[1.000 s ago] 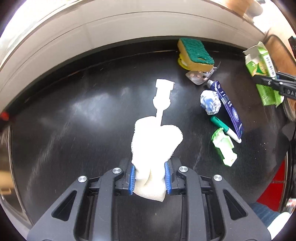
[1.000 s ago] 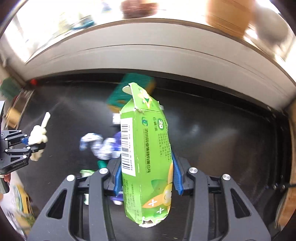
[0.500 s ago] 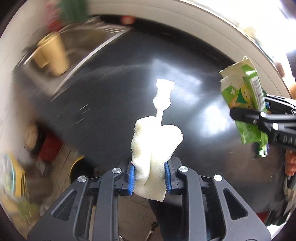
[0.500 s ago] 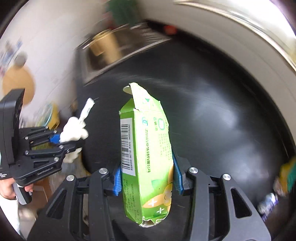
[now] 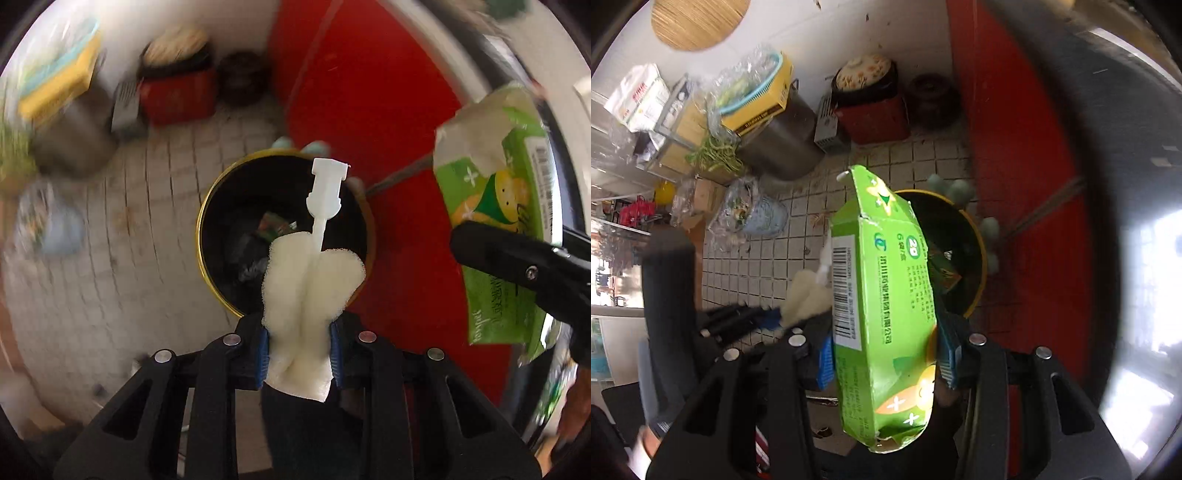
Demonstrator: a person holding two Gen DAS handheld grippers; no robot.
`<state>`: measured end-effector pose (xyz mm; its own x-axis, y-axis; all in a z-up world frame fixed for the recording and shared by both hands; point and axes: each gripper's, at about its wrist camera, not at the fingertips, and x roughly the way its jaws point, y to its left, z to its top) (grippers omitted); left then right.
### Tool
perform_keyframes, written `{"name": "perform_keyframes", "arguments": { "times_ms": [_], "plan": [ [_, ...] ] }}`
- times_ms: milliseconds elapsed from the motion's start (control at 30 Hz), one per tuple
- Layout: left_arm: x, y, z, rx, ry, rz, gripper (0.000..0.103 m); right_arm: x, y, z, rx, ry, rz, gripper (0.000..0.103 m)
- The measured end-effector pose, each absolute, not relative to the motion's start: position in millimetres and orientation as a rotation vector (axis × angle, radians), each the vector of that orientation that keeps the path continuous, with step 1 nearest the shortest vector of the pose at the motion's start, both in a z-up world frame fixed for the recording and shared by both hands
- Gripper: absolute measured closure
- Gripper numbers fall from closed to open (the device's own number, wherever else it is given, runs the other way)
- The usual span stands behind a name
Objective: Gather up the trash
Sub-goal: 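Carry the foam piece and green carton with both tools over the bin, then open both tools to drop the foam piece and carton into the bin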
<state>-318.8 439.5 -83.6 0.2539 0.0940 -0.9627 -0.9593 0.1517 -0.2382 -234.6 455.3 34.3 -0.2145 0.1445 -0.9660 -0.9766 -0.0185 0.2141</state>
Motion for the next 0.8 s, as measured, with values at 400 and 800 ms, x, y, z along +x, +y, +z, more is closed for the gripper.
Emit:
{"name": "perform_keyframes", "arguments": {
  "times_ms": [400, 800],
  "plan": [
    [-315.8, 478.9, -231.9, -1.237, 1.006, 1.045, 0.078, -218.1, 509.3, -159.7, -0.985, 1.411, 1.222, 0.059],
    [-332.0, 465.8, -181.2, -1.176, 0.938, 1.199, 0.017, -217.7, 526.0, -146.5, -0.926, 1.385, 1.281, 0.012]
  ]
}}
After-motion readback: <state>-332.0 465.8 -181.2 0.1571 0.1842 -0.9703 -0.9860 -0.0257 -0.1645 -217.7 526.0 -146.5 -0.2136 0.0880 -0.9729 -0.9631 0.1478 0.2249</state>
